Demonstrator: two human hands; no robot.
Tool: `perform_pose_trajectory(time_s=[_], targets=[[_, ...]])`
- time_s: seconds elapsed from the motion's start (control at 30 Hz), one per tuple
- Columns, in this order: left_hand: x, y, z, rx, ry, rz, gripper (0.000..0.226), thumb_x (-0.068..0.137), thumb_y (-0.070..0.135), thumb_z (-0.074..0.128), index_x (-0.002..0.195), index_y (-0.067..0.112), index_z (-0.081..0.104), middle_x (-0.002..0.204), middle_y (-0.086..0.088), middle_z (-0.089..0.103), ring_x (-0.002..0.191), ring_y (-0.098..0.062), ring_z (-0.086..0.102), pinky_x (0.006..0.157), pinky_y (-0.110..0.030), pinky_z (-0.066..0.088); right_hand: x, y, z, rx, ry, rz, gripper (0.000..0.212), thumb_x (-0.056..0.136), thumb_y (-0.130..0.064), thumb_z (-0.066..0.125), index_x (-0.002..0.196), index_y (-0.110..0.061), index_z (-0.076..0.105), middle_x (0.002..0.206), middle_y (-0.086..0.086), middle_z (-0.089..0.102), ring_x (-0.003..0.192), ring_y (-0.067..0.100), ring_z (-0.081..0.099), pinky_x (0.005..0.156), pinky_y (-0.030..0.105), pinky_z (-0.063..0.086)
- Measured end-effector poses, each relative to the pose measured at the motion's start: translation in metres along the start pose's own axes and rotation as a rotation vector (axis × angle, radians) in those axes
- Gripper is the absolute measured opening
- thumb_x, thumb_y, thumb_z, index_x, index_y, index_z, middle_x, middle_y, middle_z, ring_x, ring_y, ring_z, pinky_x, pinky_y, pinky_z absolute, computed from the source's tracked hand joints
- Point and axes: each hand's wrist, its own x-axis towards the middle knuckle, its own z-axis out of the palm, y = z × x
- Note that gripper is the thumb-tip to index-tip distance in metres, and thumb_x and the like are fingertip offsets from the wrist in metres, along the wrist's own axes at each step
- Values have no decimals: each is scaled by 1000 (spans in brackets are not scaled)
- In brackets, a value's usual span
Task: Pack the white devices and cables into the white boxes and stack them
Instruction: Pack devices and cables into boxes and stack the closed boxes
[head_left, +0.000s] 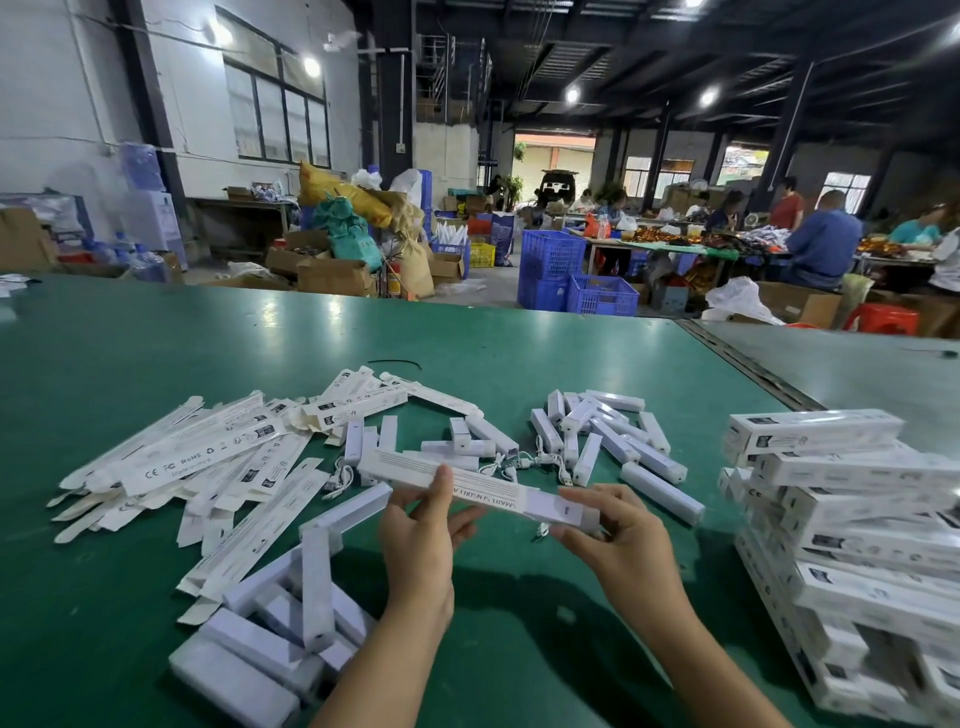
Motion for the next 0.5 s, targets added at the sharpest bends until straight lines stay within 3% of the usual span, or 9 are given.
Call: perform_pose_trajectory(time_s=[0.13, 0.3, 0.4, 0.5], targets=[[0, 4, -3, -56, 71, 10, 23, 92, 32, 66, 97, 15, 52, 93, -2, 74, 66, -23, 75, 49, -23, 54, 2, 6, -4, 22, 48, 95, 34, 72, -7, 85, 93, -29, 71, 76, -3, 74, 68, 13, 68, 65, 25, 55], [4, 9, -5, -141, 149, 10, 26, 91, 35, 67, 98, 14, 53, 91, -2, 69, 63, -21, 74, 46, -21, 53, 10, 12, -15, 229, -15, 227, 26, 76, 3, 78, 95, -12, 68, 84, 1, 76, 75, 12, 69, 68, 19, 55], [5, 9, -5, -151, 139, 13, 27, 90, 36, 68, 97, 14, 53, 89, -3, 72, 64, -23, 75, 46, -21, 53, 9, 15, -16, 256, -44, 257, 24, 77, 2, 77, 96, -11, 69, 87, 2, 75, 75, 12, 69, 72, 24, 54], [4, 8, -4, -149, 126, 19, 27, 89, 36, 69, 95, 16, 52, 88, -2, 75, 66, -25, 75, 47, -22, 53, 9, 17, -13, 220, -59, 246, 23, 76, 1, 78, 93, -13, 69, 86, 0, 75, 72, 9, 69, 66, 18, 51]])
